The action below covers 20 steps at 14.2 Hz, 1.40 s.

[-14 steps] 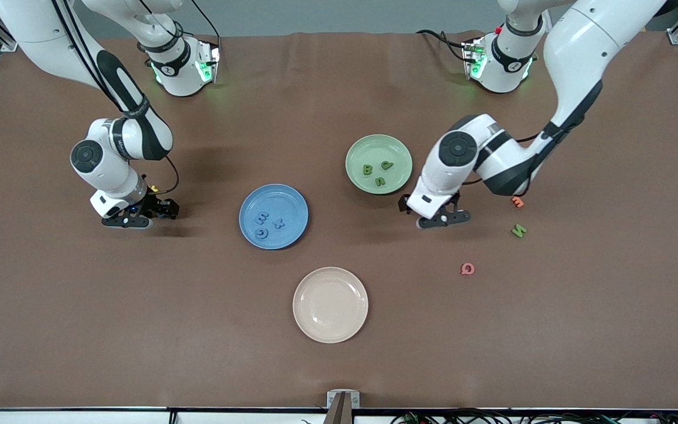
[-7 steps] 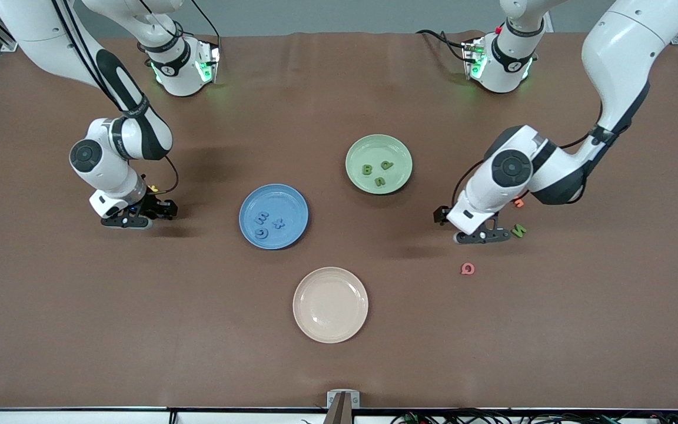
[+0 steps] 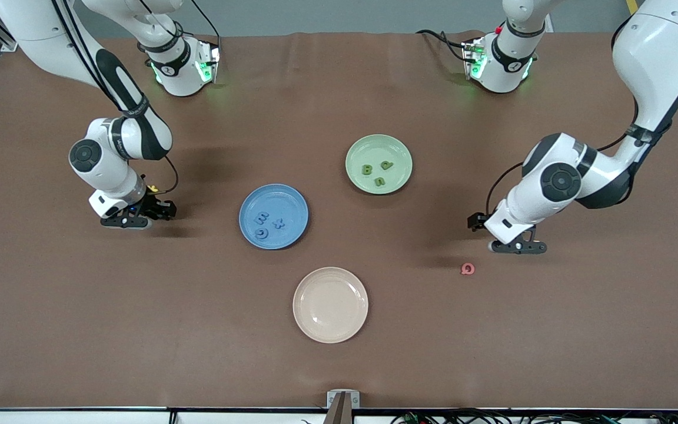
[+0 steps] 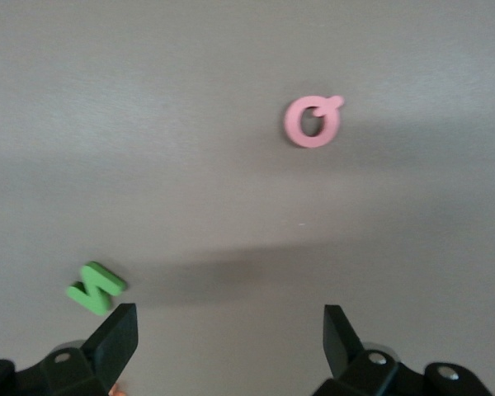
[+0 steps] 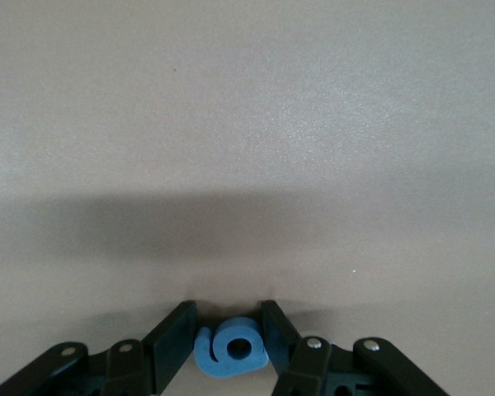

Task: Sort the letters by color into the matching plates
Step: 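Drop 6 onto the blue plate while the left gripper grasps green N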

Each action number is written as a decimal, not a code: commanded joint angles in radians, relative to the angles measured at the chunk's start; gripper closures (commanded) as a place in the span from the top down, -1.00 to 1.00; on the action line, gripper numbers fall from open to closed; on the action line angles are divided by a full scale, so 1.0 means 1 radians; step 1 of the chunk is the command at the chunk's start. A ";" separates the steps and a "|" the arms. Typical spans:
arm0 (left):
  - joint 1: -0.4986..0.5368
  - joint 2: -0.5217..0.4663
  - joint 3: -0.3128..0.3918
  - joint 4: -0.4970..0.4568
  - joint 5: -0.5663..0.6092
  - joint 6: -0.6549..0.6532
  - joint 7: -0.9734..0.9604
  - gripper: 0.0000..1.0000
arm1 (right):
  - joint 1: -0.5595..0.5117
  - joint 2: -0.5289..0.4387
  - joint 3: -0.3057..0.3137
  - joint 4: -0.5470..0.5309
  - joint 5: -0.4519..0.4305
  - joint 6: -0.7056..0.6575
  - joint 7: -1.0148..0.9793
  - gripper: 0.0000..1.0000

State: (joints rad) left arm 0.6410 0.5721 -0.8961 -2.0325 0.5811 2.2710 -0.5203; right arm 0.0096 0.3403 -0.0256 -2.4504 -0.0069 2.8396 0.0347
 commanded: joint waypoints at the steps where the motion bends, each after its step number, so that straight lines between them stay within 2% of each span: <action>1: 0.052 -0.012 -0.012 -0.014 0.087 -0.013 0.031 0.97 | -0.002 0.014 0.010 -0.002 0.004 0.001 0.007 -0.91; 3: 0.089 0.003 -0.012 -0.014 0.132 -0.010 0.072 0.97 | 0.003 0.014 0.010 0.001 0.004 0.001 0.011 -0.93; 7: 0.141 0.032 -0.011 -0.021 0.141 0.010 0.134 0.96 | 0.007 0.014 0.010 0.013 0.004 -0.003 0.024 -0.94; 11: 0.177 0.057 -0.007 -0.046 0.183 0.054 0.132 0.95 | 0.053 0.009 0.013 0.074 0.004 -0.090 0.097 -0.96; 15: 0.198 0.075 0.000 -0.083 0.183 0.131 0.111 0.95 | 0.225 0.012 0.010 0.140 0.004 -0.117 0.356 -0.98; 17: 0.197 0.075 0.009 -0.098 0.190 0.142 0.109 0.95 | 0.272 0.017 0.012 0.174 0.004 -0.130 0.440 -0.98; 20: 0.195 0.081 0.032 -0.126 0.249 0.180 0.060 0.94 | 0.369 0.017 0.012 0.284 0.005 -0.293 0.612 -0.98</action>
State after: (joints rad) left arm 0.8279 0.6526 -0.8685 -2.1312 0.7870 2.4153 -0.4178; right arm 0.3277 0.3464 -0.0057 -2.2479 -0.0065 2.6362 0.5491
